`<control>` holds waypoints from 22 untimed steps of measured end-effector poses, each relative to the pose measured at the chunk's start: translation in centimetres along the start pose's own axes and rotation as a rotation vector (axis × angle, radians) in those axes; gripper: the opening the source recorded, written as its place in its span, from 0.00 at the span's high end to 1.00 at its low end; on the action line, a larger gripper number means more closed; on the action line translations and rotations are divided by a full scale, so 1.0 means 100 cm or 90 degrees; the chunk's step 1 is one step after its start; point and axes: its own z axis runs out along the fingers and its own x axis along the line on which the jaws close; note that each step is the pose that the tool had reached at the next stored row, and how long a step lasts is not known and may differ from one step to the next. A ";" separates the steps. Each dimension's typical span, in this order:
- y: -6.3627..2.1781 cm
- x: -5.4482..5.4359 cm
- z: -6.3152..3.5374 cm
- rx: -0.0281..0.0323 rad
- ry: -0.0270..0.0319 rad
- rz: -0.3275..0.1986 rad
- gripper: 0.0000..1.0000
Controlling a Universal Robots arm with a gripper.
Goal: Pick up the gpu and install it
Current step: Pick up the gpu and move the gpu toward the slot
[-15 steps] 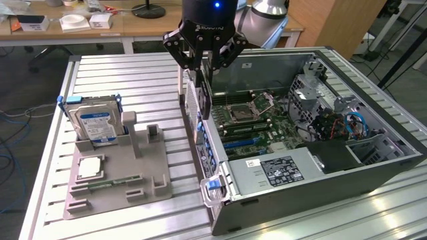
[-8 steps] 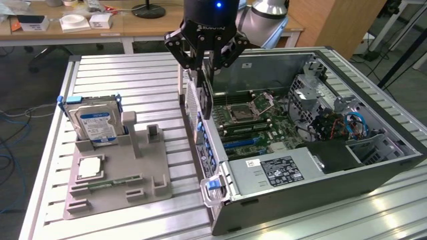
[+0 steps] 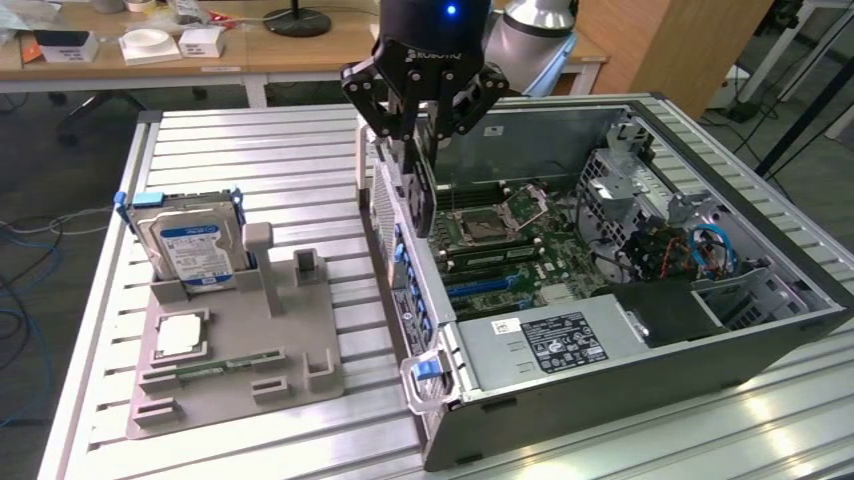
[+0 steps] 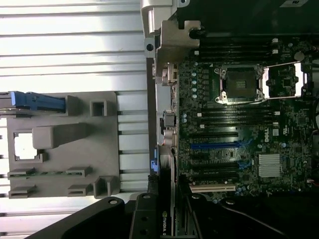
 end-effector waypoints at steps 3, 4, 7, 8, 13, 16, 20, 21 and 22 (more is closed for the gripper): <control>0.0003 -0.004 0.0000 0.0000 0.0000 0.000 0.74; 0.0004 -0.005 0.0001 0.0000 0.0000 0.000 0.74; 0.0006 -0.007 0.0001 0.0000 0.0000 0.000 0.74; 0.0007 -0.008 0.0001 0.0000 0.0000 0.000 0.74; 0.0010 -0.012 0.0001 0.0000 0.0000 0.000 0.74; 0.0012 -0.015 0.0002 0.0000 0.0000 0.000 0.74; 0.0017 -0.020 0.0002 0.0000 0.0000 0.000 0.74; 0.0018 -0.021 0.0002 0.0000 0.0000 0.000 0.74; 0.0019 -0.022 0.0002 0.0000 0.0000 0.000 0.74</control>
